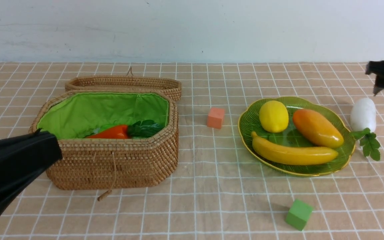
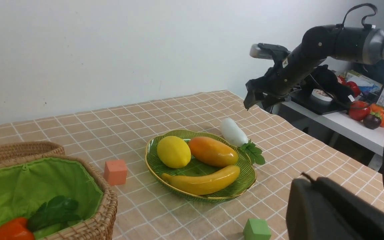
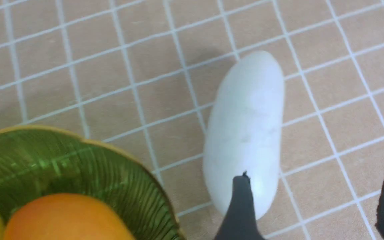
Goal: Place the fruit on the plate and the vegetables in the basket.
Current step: Take a daikon with your right arm and place it on the basket on the left.
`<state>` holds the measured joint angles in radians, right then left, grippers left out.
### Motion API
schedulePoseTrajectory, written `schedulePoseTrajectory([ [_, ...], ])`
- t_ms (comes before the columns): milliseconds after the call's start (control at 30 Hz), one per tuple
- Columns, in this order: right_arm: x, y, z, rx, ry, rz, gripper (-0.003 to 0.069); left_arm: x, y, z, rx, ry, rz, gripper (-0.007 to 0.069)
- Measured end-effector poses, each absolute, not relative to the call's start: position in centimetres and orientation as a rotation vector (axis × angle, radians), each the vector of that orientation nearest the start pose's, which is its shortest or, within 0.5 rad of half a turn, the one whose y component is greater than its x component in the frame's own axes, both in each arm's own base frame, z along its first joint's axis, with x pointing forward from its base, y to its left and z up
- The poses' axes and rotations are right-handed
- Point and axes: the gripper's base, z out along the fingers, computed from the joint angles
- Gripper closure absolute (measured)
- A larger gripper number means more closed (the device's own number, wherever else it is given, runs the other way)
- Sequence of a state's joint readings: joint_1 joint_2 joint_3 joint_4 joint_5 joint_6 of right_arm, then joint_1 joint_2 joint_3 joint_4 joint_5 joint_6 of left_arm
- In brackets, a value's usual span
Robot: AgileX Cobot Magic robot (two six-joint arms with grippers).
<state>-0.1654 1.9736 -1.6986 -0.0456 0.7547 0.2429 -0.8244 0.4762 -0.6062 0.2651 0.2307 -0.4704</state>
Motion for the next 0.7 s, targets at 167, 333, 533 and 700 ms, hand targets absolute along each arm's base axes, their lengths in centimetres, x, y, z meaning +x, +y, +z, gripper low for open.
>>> schedulePoseTrajectory([
  [167, 46.4, -10.0, 23.5, 0.549, 2.498, 0.079, 0.0038, 7.0, -6.8, 36.2, 0.444, 1.567, -0.759, 0.0625],
  [333, 49.3, -10.3, 20.0, 0.546, 2.515, 0.157, 0.0005, 7.0, -6.8, 36.2, 0.444, 1.567, -0.76, 0.0624],
  [533, 50.2, -10.5, 16.7, 0.554, 2.584, 0.163, 0.0057, 7.0, -6.8, 36.2, 0.444, 1.568, -0.759, 0.0624],
  [700, 50.3, -10.4, 16.6, 0.512, 2.591, 0.167, 0.0123, 7.1, -6.8, 36.0, 0.446, 1.587, -0.75, 0.0624],
])
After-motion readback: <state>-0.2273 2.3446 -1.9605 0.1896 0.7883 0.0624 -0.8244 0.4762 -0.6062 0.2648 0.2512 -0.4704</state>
